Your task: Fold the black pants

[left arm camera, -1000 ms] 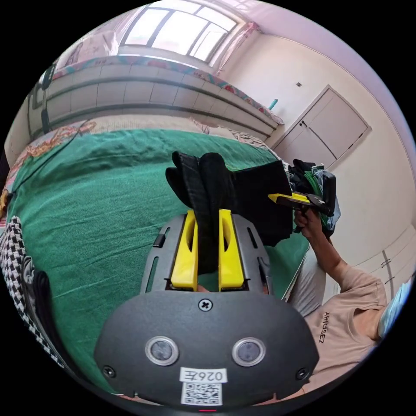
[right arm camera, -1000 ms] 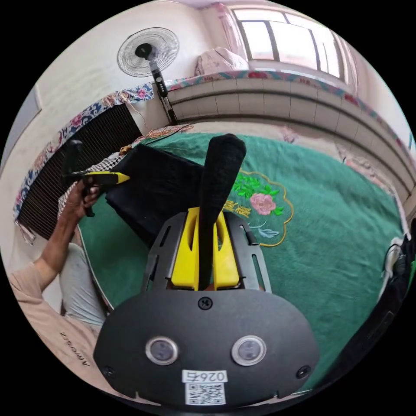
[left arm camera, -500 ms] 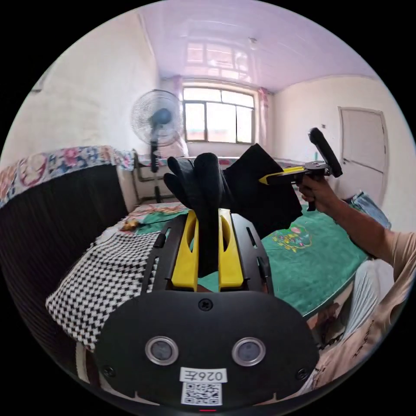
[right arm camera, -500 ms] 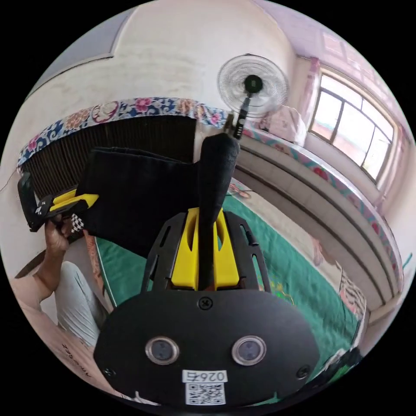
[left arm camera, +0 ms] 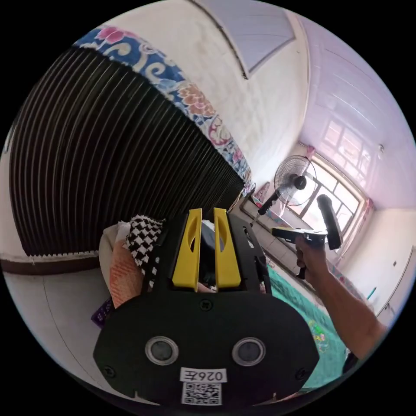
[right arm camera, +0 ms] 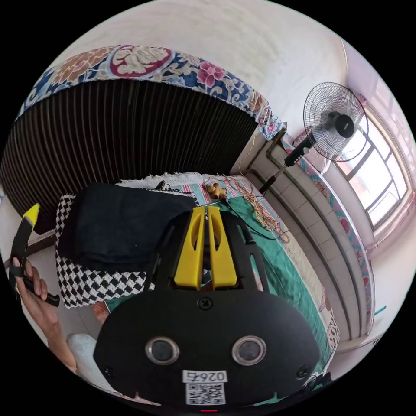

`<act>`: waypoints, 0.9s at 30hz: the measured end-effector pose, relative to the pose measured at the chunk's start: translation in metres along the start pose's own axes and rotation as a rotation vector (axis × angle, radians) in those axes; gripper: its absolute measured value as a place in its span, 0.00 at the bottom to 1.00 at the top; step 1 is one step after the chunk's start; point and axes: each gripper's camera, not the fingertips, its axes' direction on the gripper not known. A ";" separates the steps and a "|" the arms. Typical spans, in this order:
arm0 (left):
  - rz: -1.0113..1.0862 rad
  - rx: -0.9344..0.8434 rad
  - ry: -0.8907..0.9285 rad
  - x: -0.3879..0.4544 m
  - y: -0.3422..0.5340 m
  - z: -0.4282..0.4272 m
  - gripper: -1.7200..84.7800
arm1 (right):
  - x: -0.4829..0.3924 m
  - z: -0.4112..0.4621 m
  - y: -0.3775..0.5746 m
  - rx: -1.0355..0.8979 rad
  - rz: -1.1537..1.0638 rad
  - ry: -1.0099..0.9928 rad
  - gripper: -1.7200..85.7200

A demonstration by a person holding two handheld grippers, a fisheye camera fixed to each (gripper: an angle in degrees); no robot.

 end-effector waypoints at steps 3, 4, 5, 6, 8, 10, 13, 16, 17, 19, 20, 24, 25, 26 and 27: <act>0.137 -0.086 -0.036 0.038 -0.005 0.018 0.02 | -0.005 0.006 0.036 0.005 -0.016 -0.034 0.00; 0.139 -0.154 -0.040 0.044 -0.005 0.032 0.01 | -0.003 0.008 0.044 -0.001 -0.013 -0.062 0.00; 0.111 -0.230 -0.027 0.044 -0.004 0.047 0.01 | 0.001 0.014 0.060 -0.026 0.004 -0.125 0.00; 0.087 -0.269 -0.016 0.041 -0.003 0.053 0.01 | 0.008 0.021 0.076 -0.058 0.036 -0.192 0.00; -0.042 -0.379 0.047 0.025 0.004 0.072 0.01 | 0.021 0.028 0.103 -0.097 0.103 -0.300 0.01; -0.121 -0.378 0.097 0.018 0.009 0.069 0.01 | 0.036 0.029 0.133 -0.115 0.167 -0.398 0.01; -0.129 -0.367 0.094 0.039 0.013 0.057 0.01 | 0.058 0.015 0.185 -0.123 0.220 -0.484 0.01; -0.056 -0.319 0.035 0.086 0.017 0.042 0.01 | 0.077 -0.020 0.243 -0.101 0.244 -0.431 0.01; -0.044 -0.280 0.032 0.105 0.020 0.034 0.01 | 0.084 -0.039 0.267 -0.074 0.263 -0.382 0.01; -0.047 -0.214 0.083 0.134 0.024 0.019 0.01 | 0.095 -0.071 0.303 -0.027 0.285 -0.301 0.01; -0.058 -0.175 0.135 0.156 0.026 0.008 0.01 | 0.102 -0.095 0.327 0.008 0.291 -0.234 0.01; 0.037 -0.056 0.211 0.258 0.039 -0.026 0.01 | 0.113 -0.177 0.411 0.101 0.291 0.134 0.01; 0.103 -0.034 0.215 0.303 0.048 -0.034 0.01 | 0.113 -0.185 0.422 0.095 0.290 0.185 0.01; 0.175 -0.025 0.227 0.350 0.058 -0.041 0.01 | 0.116 -0.200 0.444 0.063 0.300 0.279 0.01; 0.211 -0.024 0.236 0.375 0.064 -0.043 0.01 | 0.120 -0.213 0.466 0.017 0.321 0.353 0.01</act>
